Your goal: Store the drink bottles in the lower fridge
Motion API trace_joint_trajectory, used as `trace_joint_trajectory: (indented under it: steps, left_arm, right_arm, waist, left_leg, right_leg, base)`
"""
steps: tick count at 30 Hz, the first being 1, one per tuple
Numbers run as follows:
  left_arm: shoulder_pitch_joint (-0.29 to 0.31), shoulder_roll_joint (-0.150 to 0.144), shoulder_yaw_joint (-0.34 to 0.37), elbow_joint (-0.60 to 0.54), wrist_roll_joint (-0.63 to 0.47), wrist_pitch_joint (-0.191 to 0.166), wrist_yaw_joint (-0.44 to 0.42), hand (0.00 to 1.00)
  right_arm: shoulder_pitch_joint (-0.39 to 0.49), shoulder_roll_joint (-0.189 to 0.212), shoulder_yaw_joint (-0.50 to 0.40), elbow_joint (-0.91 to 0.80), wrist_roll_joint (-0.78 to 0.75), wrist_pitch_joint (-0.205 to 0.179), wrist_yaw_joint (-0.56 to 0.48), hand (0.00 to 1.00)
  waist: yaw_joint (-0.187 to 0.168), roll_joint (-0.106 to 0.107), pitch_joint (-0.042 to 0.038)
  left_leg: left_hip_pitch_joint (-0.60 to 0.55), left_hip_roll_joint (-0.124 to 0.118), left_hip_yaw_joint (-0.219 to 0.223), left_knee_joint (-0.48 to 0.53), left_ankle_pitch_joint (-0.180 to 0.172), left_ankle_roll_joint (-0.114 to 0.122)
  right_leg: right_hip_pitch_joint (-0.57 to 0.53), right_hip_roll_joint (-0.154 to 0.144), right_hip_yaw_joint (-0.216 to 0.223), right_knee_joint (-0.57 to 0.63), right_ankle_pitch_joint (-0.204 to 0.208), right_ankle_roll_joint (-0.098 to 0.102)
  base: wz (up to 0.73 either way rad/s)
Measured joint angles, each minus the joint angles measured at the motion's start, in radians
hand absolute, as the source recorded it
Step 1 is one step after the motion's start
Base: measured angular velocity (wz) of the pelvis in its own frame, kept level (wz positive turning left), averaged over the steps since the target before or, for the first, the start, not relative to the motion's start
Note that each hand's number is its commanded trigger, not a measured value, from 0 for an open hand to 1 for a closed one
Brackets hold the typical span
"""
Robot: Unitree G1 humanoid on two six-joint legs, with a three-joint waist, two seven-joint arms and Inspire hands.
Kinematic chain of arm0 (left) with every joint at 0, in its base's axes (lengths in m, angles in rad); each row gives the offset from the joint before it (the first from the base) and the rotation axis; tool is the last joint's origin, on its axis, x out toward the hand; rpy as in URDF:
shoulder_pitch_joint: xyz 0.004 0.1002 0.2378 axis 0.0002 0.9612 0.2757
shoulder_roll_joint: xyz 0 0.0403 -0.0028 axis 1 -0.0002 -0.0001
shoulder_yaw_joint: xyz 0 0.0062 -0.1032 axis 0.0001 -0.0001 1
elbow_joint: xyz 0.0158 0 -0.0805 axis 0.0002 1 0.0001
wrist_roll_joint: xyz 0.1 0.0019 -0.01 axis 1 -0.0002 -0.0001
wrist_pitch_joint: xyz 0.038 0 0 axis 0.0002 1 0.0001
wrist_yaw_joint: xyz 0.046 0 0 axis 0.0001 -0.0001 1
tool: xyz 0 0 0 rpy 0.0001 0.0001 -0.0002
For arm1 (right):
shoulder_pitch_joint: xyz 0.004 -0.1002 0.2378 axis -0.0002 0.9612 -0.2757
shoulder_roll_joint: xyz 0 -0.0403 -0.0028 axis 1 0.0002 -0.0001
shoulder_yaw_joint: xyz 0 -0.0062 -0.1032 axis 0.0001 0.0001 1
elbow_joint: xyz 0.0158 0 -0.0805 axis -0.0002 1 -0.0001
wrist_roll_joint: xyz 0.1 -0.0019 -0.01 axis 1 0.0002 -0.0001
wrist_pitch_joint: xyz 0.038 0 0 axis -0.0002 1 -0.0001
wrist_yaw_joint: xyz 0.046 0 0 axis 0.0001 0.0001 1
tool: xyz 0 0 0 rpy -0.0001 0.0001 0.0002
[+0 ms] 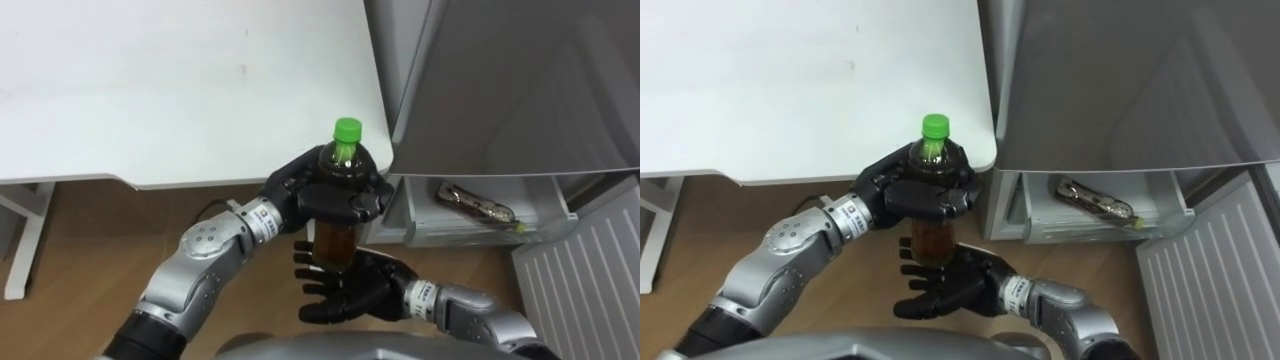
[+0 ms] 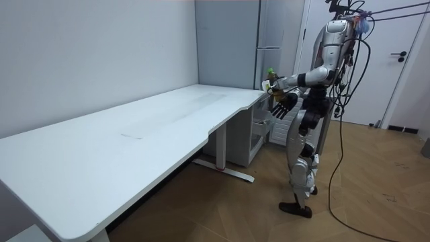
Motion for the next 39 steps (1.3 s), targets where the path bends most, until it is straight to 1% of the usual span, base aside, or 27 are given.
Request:
trace_joint_trajectory:
  steps: [2, 5, 8, 17, 29, 39]
  left_arm:
    - [0.004, 0.0, 0.0, 0.011, -0.001, 0.0, -0.001, 1.0]
    - [0.012, 0.008, 0.0, 0.048, 0.0, 0.002, -0.001, 1.0]
    - [0.016, 0.018, 0.001, 0.065, 0.0, 0.002, -0.001, 1.0]
    - [0.019, 0.021, 0.035, 0.065, 0.0, 0.002, -0.001, 1.0]
    - [0.02, 0.021, 0.035, 0.065, 0.001, 0.002, -0.001, 1.0]
    - [0.029, 0.009, 0.033, 0.065, 0.006, 0.002, -0.001, 1.0]
  right_arm:
    - [0.0, -0.002, -0.002, 0.0, 0.001, 0.0, -0.004, 0.0]
    - [-0.001, -0.003, -0.012, 0.0, 0.018, 0.0, -0.005, 0.0]
    - [0.0, -0.005, -0.031, 0.0, 0.037, -0.001, -0.005, 0.0]
    - [0.0, -0.004, -0.047, 0.0, 0.067, -0.001, 0.006, 0.0]
    - [0.0, 0.001, -0.047, 0.0, 0.067, -0.001, 0.006, 0.0]
    - [0.006, 0.01, -0.027, 0.0, 0.076, 0.0, 0.004, 0.0]
  waist:
    - [0.0, 0.006, 0.0001]
    - [-0.004, 0.013, -0.0026]
    - [-0.004, 0.016, -0.0006]
    - [-0.004, 0.013, 0.0]
    - [-0.004, 0.012, -0.0009]
    - [0.003, 0.01, -0.0032]
  left_leg:
    - [0.0, 0.0, 0.0, 0.001, 0.0, 0.0]
    - [-0.001, 0.001, 0.0, 0.002, 0.0, 0.0]
    - [-0.004, 0.001, -0.001, 0.002, 0.0, 0.0]
    - [-0.009, 0.001, -0.004, 0.002, 0.0, 0.0]
    - [-0.009, 0.001, -0.004, 0.006, 0.0, 0.0]
    - [-0.004, 0.0, -0.002, 0.002, 0.0, 0.0]
  right_leg:
    - [0.0, 0.0, -0.001, 0.0, 0.0, 0.0]
    - [-0.001, 0.0, -0.003, 0.0, 0.0, 0.0]
    - [-0.002, 0.0, -0.003, 0.0, 0.0, 0.0]
    - [-0.003, -0.001, -0.008, 0.0, 0.0, 0.0]
    - [-0.004, -0.002, -0.009, 0.001, 0.0, 0.0]
    - [-0.002, -0.001, -0.005, 0.001, 0.0, 0.0]
  base:
    - [0.0]
    - [0.0]
    - [0.0]
    - [0.0]
    - [0.0]
    - [0.0]
